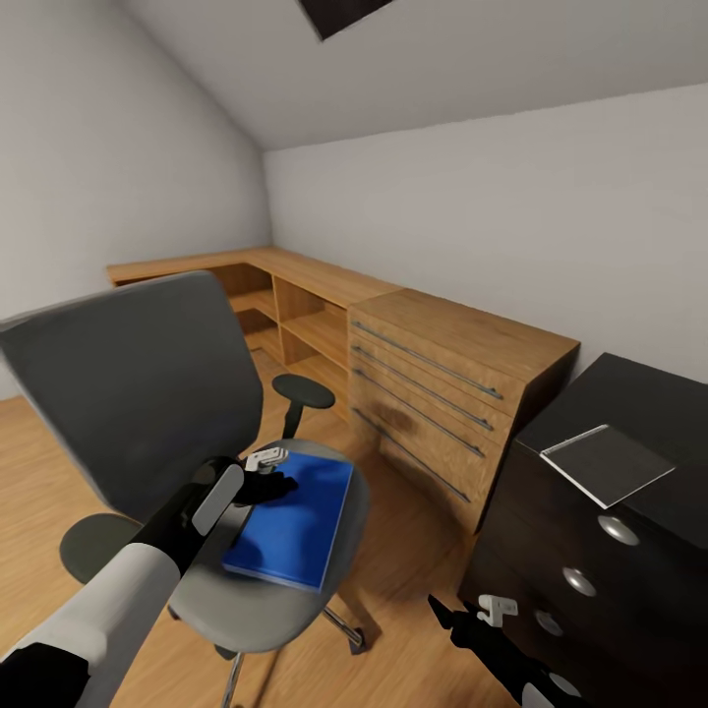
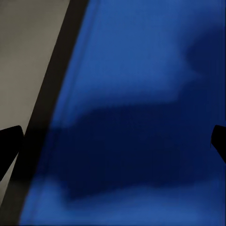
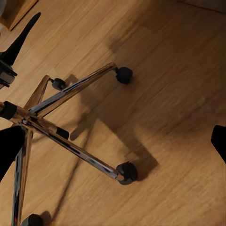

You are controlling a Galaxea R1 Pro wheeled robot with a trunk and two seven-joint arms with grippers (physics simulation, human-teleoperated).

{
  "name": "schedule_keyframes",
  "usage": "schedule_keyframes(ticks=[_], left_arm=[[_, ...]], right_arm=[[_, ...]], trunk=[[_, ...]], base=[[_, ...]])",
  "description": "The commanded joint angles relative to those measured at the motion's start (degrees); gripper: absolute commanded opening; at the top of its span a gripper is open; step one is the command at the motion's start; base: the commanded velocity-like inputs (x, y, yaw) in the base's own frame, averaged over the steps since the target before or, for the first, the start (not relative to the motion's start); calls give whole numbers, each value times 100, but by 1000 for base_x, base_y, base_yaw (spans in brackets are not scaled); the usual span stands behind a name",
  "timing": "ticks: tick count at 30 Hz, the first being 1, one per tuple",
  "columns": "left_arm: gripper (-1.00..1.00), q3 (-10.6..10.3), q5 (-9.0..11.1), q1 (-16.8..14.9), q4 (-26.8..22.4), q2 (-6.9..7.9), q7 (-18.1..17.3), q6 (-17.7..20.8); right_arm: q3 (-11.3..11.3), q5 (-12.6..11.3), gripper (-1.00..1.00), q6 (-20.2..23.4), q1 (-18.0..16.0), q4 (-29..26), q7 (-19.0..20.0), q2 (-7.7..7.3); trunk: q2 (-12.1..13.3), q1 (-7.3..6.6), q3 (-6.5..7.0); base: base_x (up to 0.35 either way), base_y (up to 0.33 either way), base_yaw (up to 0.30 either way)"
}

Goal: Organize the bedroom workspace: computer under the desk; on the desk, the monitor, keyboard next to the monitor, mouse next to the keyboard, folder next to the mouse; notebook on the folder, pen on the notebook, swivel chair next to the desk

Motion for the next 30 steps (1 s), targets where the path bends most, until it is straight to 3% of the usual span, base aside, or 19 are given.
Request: schedule_keyframes(ticks=[1, 30], left_arm=[[100, -26, 63, -4, -8, 7, 53, 8], [100, -26, 56, -4, -8, 7, 53, 9]], right_arm=[[47, -60, 100, -28, -6, 6, 11, -4], [47, -61, 100, -24, -6, 6, 15, -6]], trunk=[[-2, -1, -2], [-2, -1, 84]], base=[[0, 0, -85], [0, 0, -75]])
